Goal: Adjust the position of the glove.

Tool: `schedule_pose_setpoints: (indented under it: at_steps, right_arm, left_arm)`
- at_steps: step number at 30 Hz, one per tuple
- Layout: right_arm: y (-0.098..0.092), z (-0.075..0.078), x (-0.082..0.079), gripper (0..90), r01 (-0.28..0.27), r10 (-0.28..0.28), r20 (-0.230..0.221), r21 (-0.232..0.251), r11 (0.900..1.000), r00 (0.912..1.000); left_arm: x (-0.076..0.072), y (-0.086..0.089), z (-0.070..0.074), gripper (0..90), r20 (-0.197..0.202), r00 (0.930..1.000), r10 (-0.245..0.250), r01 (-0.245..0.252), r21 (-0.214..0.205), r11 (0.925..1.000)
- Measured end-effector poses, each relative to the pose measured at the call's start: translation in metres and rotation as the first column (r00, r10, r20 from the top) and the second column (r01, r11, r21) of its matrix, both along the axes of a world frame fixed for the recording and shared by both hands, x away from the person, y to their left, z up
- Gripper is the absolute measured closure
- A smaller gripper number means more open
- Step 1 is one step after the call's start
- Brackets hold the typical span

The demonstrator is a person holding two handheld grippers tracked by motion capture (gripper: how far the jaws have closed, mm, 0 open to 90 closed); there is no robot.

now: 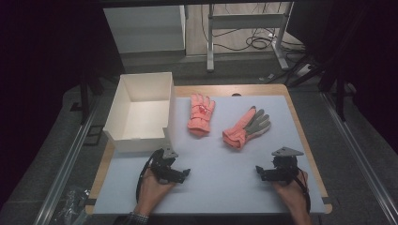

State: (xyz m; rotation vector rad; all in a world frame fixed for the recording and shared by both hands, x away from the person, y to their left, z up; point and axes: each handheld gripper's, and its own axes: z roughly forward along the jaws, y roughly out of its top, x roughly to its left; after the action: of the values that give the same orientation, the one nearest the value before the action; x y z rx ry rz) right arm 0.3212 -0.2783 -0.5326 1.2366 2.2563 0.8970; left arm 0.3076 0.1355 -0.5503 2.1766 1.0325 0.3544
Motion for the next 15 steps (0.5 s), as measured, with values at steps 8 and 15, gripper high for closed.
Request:
schedule_pose_setpoints:
  at_steps: [8, 15]
  right_arm:
    - [0.0003, 0.0004, 0.0003, 3.4, 0.000, 0.000, -0.003, -0.003, 1.0000, 1.0000]
    - [0.0013, 0.0009, 0.0006, 3.0, 0.008, -0.008, -0.007, -0.009, 0.9999, 0.9999]
  left_arm:
    - [0.0001, 0.0001, 0.0000, 1.5, -0.001, 1.0000, 0.000, 0.000, -0.001, 1.0000]
    - [0.0001, 0.0001, 0.0000, 1.6, 0.000, 1.0000, 0.000, 0.000, -0.001, 1.0000]
